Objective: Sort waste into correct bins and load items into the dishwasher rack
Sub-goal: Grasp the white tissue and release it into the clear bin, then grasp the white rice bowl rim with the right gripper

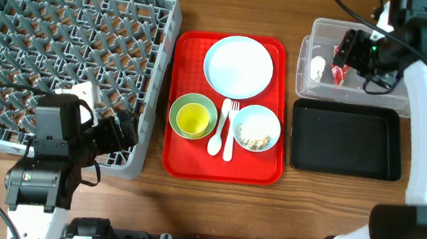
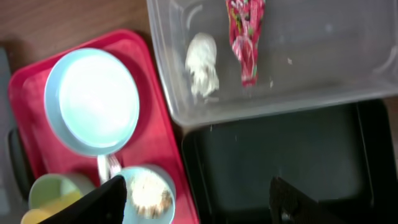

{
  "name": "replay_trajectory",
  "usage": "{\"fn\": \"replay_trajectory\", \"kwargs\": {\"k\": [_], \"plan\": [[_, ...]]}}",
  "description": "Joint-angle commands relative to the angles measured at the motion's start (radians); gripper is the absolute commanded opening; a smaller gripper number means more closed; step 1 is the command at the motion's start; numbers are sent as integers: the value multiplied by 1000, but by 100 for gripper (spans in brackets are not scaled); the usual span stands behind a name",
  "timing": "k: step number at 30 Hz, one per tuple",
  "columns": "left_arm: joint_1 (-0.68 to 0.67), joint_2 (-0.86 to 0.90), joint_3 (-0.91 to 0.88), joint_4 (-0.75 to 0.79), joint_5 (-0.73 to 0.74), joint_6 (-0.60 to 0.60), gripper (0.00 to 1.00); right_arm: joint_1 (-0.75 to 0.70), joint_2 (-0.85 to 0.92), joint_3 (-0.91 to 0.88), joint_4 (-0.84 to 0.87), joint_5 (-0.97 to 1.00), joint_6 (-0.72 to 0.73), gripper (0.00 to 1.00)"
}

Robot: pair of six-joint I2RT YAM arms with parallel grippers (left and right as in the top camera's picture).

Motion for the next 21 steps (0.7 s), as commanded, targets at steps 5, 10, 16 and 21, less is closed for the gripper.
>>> {"fn": "replay_trajectory", "kwargs": {"k": [5, 10, 16, 21], "plan": [[0, -7, 17, 2, -10, -2, 100, 0, -301, -291, 63, -93, -13, 74], [0, -7, 17, 3, -10, -2, 100, 31, -478, -538, 223, -292, -194, 83], [0, -7, 17, 2, -10, -2, 100, 174, -464, -661, 277, -290, -219, 85], [0, -7, 17, 2, -10, -2, 100, 356, -363, -661, 340, -202, -212, 83]]}}
